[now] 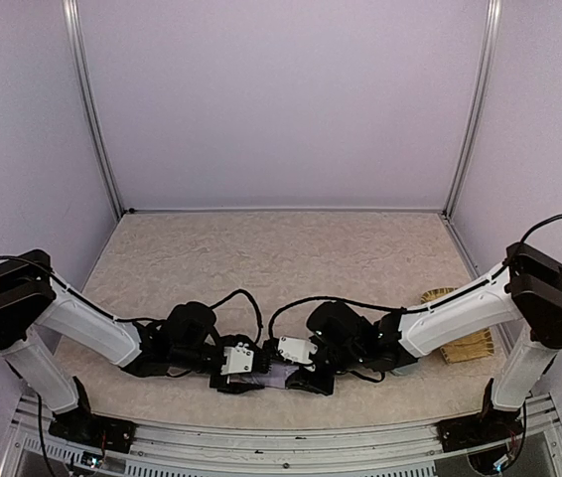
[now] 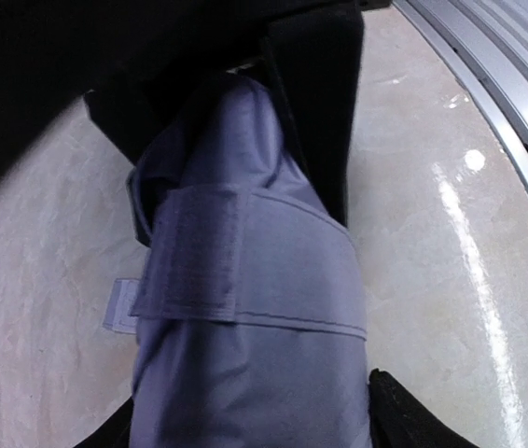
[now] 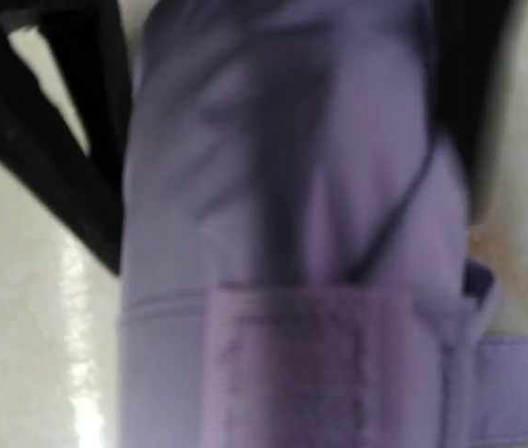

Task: Put away the umbrella

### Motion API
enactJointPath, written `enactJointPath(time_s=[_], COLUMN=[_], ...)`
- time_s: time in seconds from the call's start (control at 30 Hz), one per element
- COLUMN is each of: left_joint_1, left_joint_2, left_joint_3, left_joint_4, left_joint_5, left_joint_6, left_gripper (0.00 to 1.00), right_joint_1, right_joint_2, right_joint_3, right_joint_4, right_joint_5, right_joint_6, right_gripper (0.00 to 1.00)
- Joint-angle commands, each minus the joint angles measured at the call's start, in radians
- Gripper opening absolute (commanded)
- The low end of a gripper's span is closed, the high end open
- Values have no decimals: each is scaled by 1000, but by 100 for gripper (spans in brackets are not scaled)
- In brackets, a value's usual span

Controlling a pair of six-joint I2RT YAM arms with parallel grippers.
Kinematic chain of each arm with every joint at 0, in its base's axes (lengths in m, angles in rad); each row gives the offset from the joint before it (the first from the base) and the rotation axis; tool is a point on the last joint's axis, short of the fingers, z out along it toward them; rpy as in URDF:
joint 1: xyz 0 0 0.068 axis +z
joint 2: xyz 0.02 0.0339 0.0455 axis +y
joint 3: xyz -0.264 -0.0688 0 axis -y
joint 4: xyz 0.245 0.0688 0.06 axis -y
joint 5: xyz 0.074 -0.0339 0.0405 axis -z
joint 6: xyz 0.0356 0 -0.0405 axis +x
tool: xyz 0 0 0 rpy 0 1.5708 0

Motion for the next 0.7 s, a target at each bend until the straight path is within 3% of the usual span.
enactJointPath(time_s=[0.0,0.1,0.17,0.3,0.37,0.5,0.6,0.67], left_joint_1=[-17,-31,-34,-54,-59,-66,-68,-68], left_joint_2=[96,129,115,78,72,80,70,69], left_joint_3=[51,48,36,5,2,23,13,12], left_joint_4=[-72,-58,-52,-67,-80,-147,-149,-151], left_joint_5=[32,32,38,-10,-22,-52,-60,-59], left_joint_6=[-62,-125,-173,-177,-155,-112,-91,-78], left_gripper=[59,31,16,5,0,0,0,0], right_joint_1=[16,16,16,18,19,21,21,20], right_joint_2=[49,28,4,-53,-77,-147,-257,-348], right_joint_3=[-59,-79,-90,-61,-28,19,15,4], right_joint_4=[-94,-67,-54,-75,-97,-163,-190,-195], right_joint_5=[29,43,59,83,87,89,62,54], right_joint_6=[-35,-37,-32,-13,-1,18,34,47], right_gripper=[7,14,26,56,64,75,99,100])
